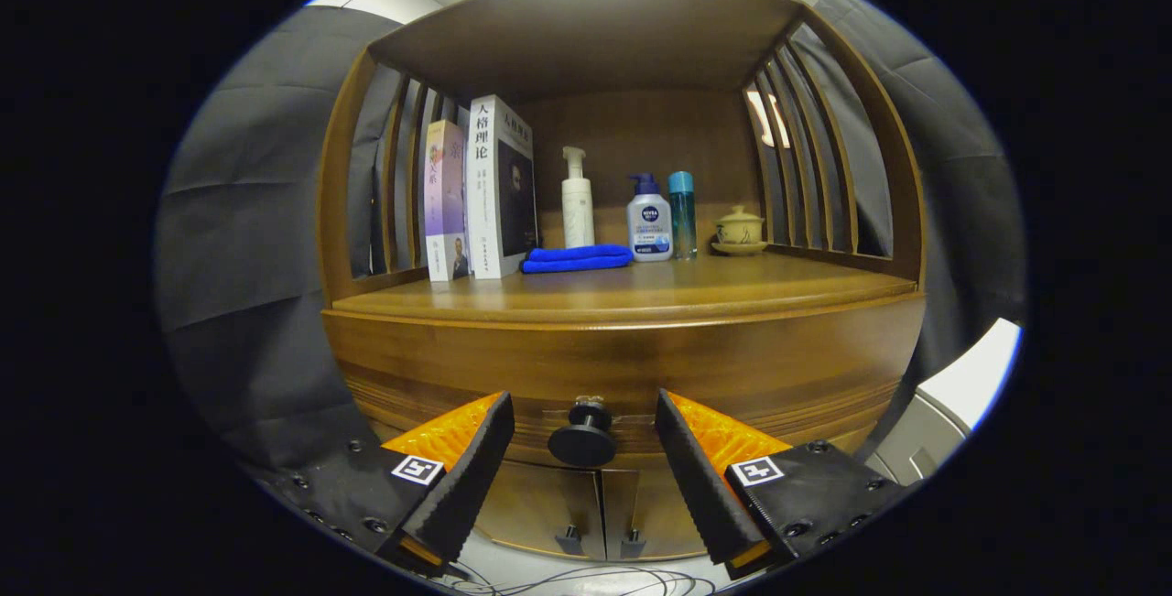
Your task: Pull open the drawer, take out the items inside it, and place them on the countertop above the cabinet.
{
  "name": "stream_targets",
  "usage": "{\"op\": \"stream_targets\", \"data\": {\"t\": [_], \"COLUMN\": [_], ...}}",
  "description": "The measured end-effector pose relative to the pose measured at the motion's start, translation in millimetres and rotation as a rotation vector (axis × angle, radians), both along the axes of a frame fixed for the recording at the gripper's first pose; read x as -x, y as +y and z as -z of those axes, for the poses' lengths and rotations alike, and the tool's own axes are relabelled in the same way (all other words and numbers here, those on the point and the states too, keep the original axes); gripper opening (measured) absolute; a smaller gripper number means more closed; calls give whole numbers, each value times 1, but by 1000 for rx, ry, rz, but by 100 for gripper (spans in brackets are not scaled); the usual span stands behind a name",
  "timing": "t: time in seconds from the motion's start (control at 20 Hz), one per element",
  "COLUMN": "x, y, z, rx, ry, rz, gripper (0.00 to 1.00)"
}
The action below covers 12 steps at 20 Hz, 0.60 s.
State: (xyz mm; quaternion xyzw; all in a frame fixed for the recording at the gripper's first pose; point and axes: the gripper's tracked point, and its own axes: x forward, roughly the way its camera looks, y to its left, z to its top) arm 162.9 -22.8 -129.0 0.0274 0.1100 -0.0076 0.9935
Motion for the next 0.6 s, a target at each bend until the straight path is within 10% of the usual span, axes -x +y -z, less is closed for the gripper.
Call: {"op": "stream_targets", "data": {"t": [0.6], "x": [-18], "y": [5], "z": [30], "rx": [-5], "ry": [61], "rz": [-20], "gripper": [54]}}
